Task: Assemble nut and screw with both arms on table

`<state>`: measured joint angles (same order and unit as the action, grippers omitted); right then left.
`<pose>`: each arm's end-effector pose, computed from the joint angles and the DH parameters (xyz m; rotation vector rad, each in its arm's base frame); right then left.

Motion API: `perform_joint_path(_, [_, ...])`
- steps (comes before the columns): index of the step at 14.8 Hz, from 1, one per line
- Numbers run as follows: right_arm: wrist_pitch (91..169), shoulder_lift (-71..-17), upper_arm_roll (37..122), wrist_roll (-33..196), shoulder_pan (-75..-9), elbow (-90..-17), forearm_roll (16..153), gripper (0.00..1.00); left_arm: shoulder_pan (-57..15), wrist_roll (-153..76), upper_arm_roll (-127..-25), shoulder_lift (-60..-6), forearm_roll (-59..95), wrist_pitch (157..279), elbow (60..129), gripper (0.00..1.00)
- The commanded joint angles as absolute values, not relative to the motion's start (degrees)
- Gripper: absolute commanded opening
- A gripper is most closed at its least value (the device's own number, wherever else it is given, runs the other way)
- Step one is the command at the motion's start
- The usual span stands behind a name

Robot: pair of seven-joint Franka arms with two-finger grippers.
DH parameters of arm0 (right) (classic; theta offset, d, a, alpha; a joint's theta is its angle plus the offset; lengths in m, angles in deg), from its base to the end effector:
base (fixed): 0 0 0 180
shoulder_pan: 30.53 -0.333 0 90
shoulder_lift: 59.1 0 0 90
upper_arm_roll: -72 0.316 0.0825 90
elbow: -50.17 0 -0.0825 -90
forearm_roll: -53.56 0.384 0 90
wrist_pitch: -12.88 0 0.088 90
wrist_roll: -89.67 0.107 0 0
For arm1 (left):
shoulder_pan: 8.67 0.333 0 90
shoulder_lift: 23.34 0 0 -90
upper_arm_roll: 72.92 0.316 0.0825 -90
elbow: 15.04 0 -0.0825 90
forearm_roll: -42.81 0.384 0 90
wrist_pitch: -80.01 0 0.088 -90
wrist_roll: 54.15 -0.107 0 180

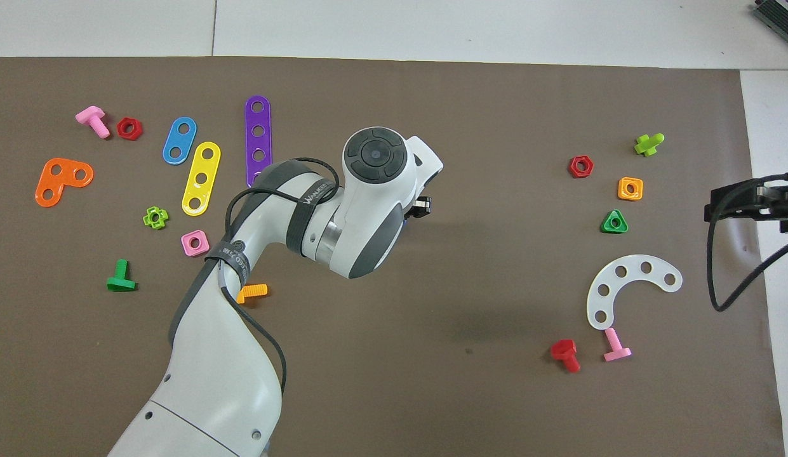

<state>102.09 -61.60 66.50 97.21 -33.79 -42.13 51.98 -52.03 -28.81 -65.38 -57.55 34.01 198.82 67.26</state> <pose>0.5387 -0.0252 0.6282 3.1063 -0.2660 -0.0147 0.5677 -0.4410 0.3498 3.0570 -0.2084 0.0116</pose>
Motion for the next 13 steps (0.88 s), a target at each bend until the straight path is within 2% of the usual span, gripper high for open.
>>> perform_joint_path(1, [102.26,-62.09,67.08,95.29,-32.64,-42.81,52.24,1.00,-53.41,-28.13,-64.39,-57.53,35.43,202.18,70.91,0.00])
perform_joint_path(11, [102.35,-62.09,67.08,95.29,-32.64,-42.81,52.24,1.00,-53.67,-28.22,-64.57,-57.35,34.99,199.45,69.95,0.00])
perform_joint_path(12, [102.35,-62.09,67.08,95.29,-32.64,-42.81,52.24,1.00,-53.67,-28.22,-64.57,-57.35,35.17,199.81,70.13,0.02])
perform_joint_path(13, [102.35,-62.09,67.08,95.38,-32.64,-42.81,52.24,1.00,-53.67,-28.22,-64.48,-57.35,35.17,199.98,70.13,0.17])
